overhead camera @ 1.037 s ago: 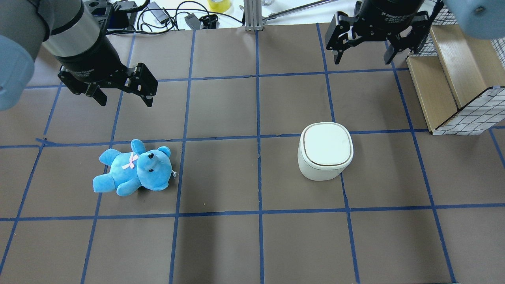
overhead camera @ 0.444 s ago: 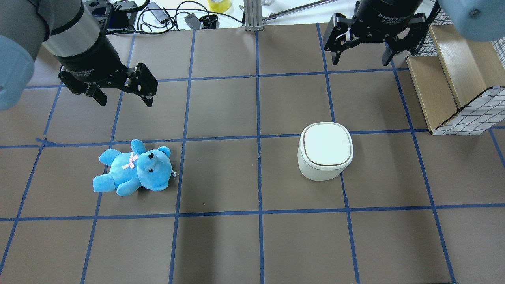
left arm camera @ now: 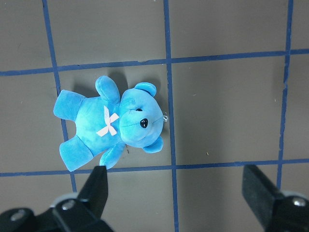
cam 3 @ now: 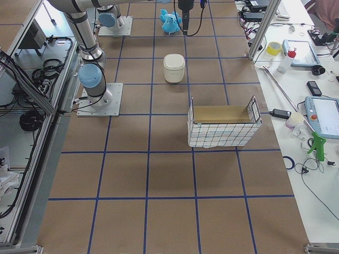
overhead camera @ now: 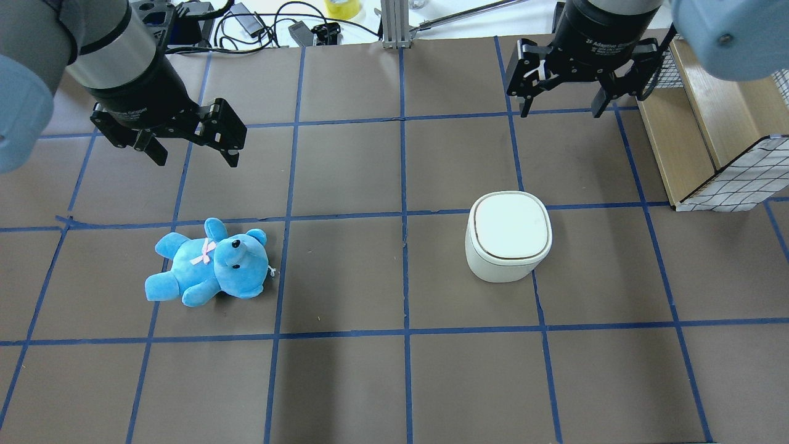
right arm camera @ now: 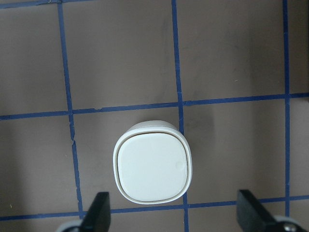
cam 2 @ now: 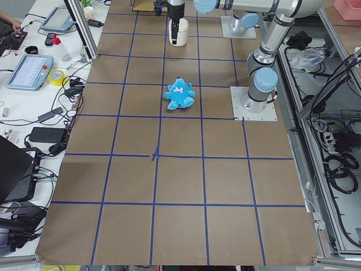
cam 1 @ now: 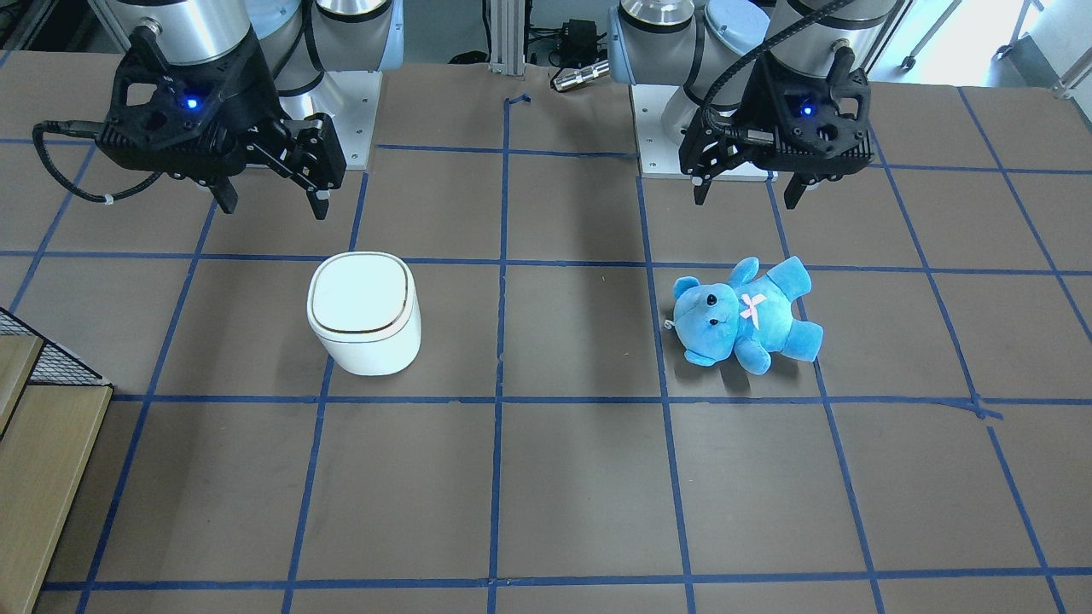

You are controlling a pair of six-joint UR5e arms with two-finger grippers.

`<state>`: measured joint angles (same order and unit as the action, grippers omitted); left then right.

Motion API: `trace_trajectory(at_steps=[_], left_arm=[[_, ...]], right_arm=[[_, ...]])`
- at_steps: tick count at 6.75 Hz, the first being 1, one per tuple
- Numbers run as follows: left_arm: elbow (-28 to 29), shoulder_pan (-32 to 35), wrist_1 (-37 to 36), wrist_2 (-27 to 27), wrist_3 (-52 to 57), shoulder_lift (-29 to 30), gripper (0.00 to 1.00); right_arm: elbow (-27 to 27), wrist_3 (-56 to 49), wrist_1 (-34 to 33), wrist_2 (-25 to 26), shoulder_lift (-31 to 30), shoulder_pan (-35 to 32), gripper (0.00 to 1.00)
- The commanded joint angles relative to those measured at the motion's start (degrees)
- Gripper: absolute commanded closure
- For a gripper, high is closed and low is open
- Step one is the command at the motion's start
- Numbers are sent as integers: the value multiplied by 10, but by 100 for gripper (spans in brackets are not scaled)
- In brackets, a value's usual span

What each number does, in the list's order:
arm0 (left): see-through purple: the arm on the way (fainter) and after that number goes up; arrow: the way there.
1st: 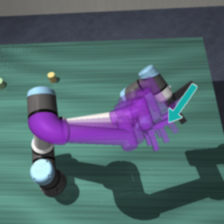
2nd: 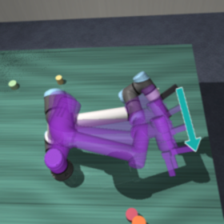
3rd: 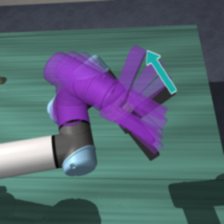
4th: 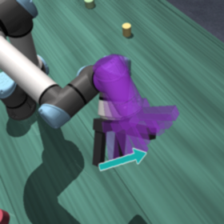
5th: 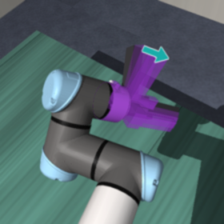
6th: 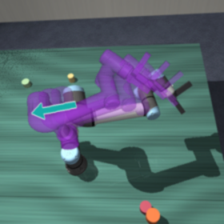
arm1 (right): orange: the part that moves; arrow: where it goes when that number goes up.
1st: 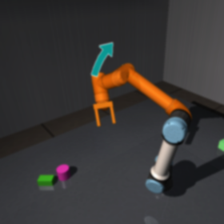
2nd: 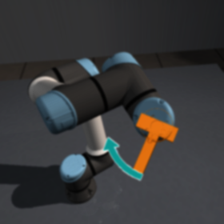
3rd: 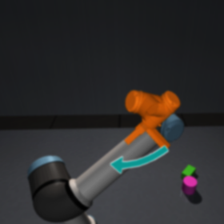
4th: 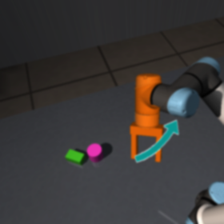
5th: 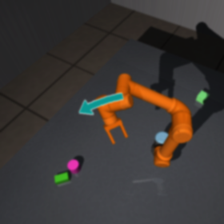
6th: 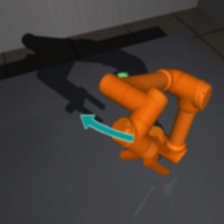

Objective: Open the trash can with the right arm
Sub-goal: 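Lower the right gripper onto the white trash can lid's edge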

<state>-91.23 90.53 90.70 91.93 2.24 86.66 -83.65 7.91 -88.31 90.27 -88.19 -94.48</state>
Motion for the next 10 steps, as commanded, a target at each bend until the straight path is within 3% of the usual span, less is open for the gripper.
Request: trace_trajectory(at_steps=[1,3,5,10], left_arm=[[0,0,0,0,0,0,0],[0,0,0,0,0,0,0],[0,0,0,0,0,0,0],[0,0,0,0,0,0,0]], right_arm=[[-12,1,1,-5,1,-1,87],[-90,2,-23,-5,7,-1,97],[-183,1,-121,5,13,-2,99],[-222,7,-165,3,56,-2,100]])
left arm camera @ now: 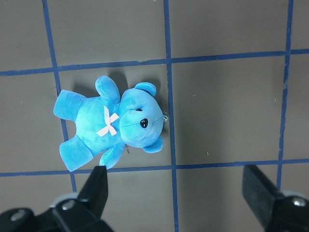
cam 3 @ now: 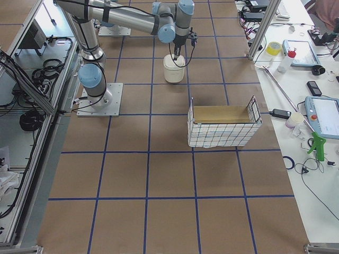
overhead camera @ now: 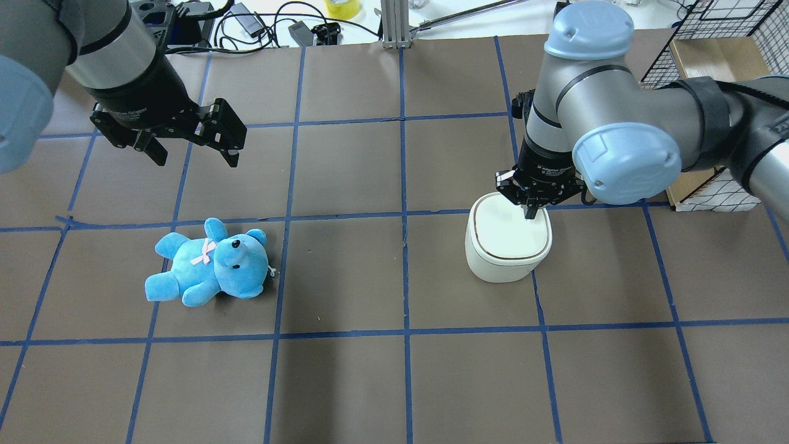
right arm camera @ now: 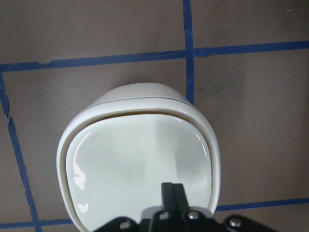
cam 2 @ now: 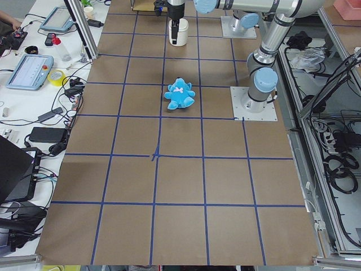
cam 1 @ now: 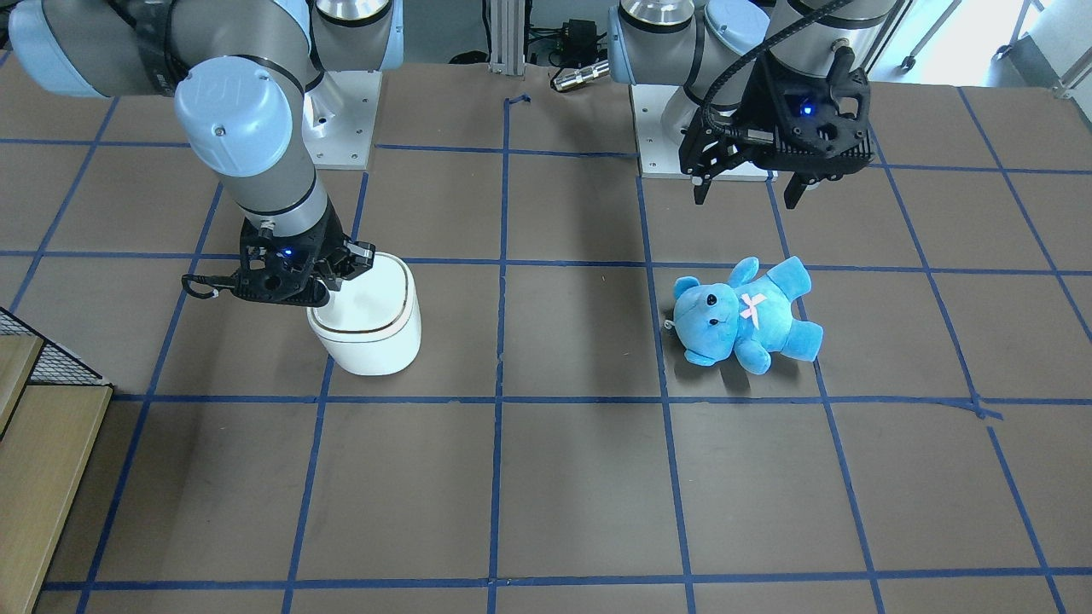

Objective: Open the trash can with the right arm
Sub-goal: 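Press the lid edge with the right gripper and lift away, tipping it open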

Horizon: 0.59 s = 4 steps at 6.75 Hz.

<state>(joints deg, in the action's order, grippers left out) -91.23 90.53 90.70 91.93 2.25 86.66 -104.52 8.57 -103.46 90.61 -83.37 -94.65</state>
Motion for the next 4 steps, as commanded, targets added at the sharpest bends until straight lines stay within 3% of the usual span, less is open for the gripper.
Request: trace_trajectory(at_steps=[1,4], left_arm=[[0,0,0,0,0,0,0],[0,0,0,0,0,0,0]], right_arm=[[-31,0,-30,0,9,0,100],[-25,4,-37,3,-1,0,99]])
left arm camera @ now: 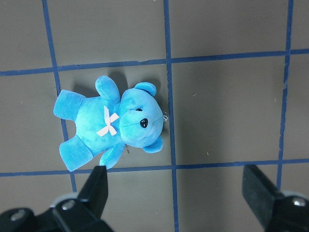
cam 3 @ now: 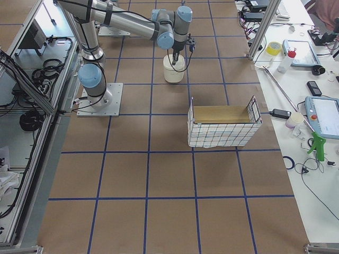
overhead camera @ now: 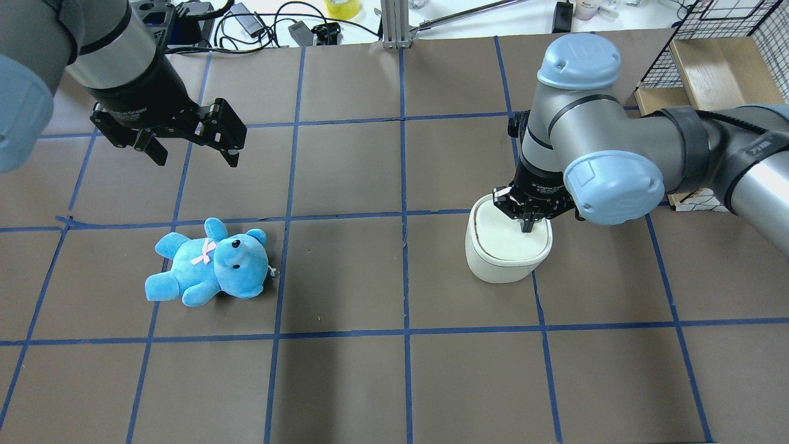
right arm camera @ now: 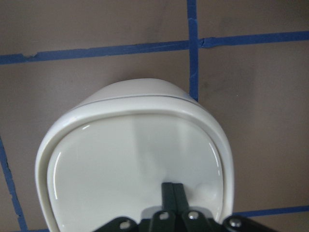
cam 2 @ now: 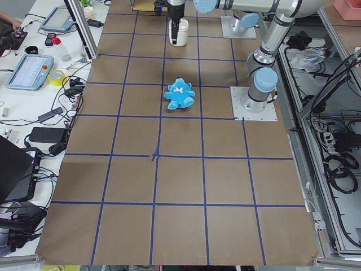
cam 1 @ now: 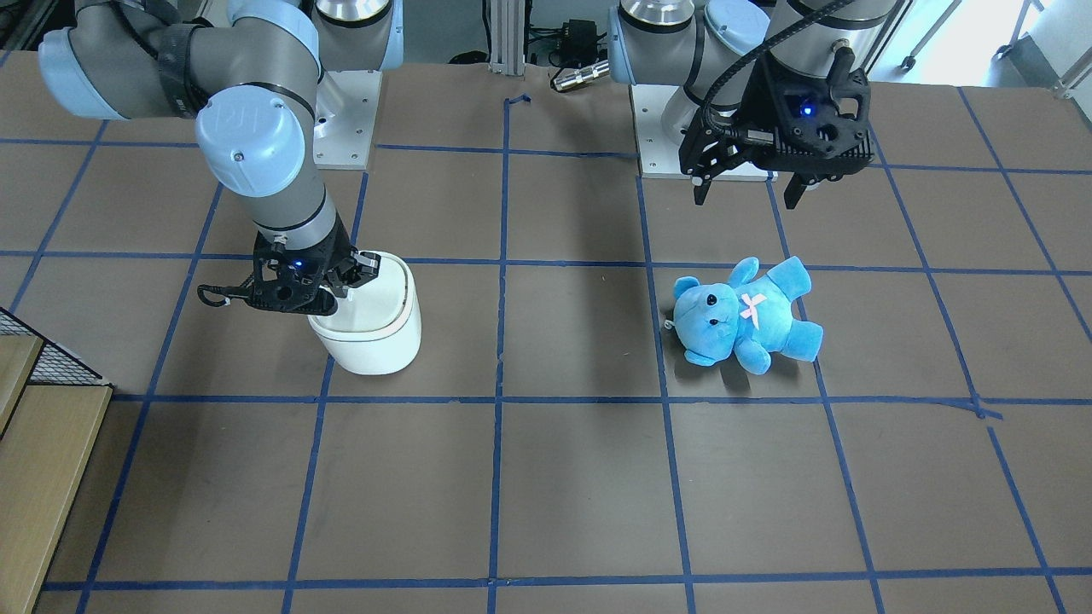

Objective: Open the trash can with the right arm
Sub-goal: 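Press the lid edge with the right gripper and lift away, tipping it open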

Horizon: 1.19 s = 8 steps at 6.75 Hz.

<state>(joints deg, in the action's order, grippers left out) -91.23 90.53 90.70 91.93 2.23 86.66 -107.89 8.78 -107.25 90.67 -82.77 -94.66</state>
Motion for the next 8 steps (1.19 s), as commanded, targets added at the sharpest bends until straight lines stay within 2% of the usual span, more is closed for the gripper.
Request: trace_trajectory(at_steps=[1,2,4,5,8], left_arm=[[0,0,0,0,1,0,0],[0,0,0,0,1,0,0],[0,0,0,0,1,0,0],[0,0,0,0,0,0,0],[0,0,0,0,0,0,0]], right_arm=[[30,1,8,5,-45,-1,1],[63,-4,19,0,-74,-1,0],[165,-7,55,-2,-78,-2,0],[196,-7,82,-3,-79,-2,0],[204,-8,110,-4,-80,0,0]])
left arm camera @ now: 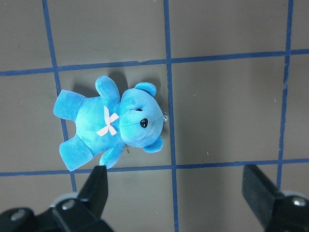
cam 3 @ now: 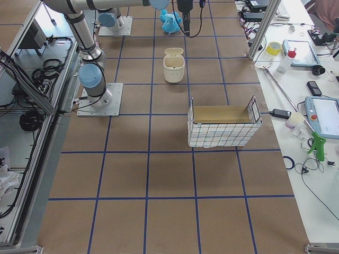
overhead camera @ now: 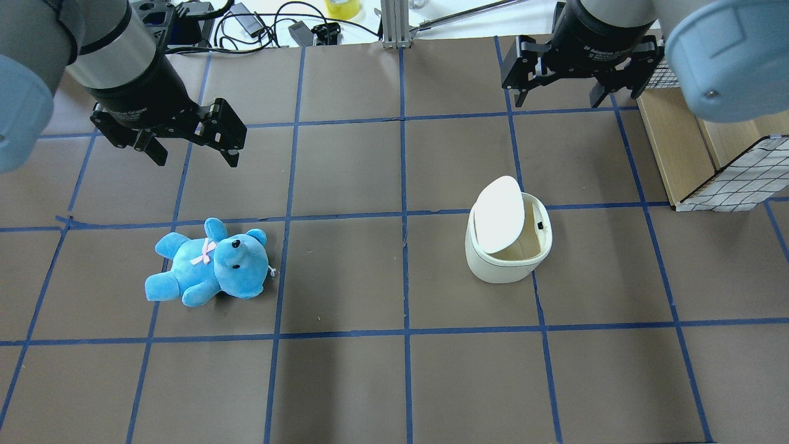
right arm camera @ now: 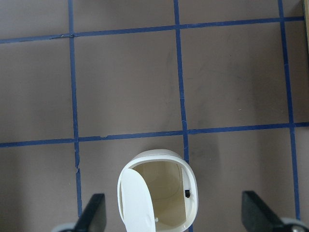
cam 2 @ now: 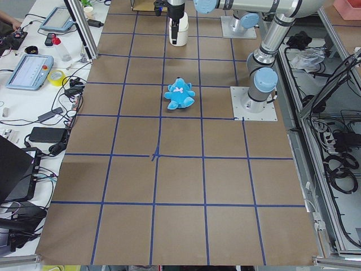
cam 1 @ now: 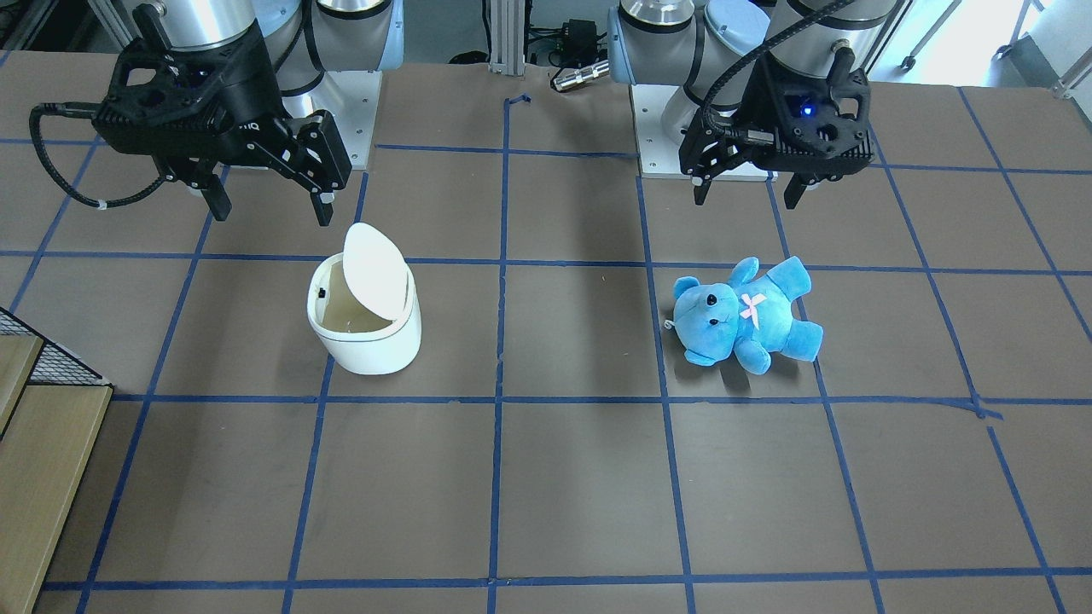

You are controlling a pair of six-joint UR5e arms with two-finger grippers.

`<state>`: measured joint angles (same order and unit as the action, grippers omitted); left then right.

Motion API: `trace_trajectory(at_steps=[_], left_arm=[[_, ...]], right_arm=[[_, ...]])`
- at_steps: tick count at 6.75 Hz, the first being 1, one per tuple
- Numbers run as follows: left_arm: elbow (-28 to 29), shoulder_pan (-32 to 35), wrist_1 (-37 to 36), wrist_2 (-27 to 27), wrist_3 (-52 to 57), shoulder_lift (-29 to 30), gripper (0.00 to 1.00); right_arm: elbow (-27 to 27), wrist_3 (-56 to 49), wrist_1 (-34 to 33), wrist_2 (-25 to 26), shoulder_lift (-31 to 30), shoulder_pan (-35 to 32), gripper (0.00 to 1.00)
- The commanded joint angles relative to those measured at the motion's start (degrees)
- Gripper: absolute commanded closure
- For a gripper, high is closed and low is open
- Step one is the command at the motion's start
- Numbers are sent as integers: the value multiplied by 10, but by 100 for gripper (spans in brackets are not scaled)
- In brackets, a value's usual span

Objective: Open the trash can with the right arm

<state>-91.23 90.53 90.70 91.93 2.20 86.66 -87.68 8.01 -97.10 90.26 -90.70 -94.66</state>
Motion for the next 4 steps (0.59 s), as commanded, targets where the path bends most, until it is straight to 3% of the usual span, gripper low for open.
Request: trace_trajectory(at_steps=[1,4], left_arm=[[0,0,0,0,1,0,0],[0,1,0,0,1,0,0]], right_arm=[[-2,0,9,1,0,0,0],[3,0,32,3,0,-1,0]])
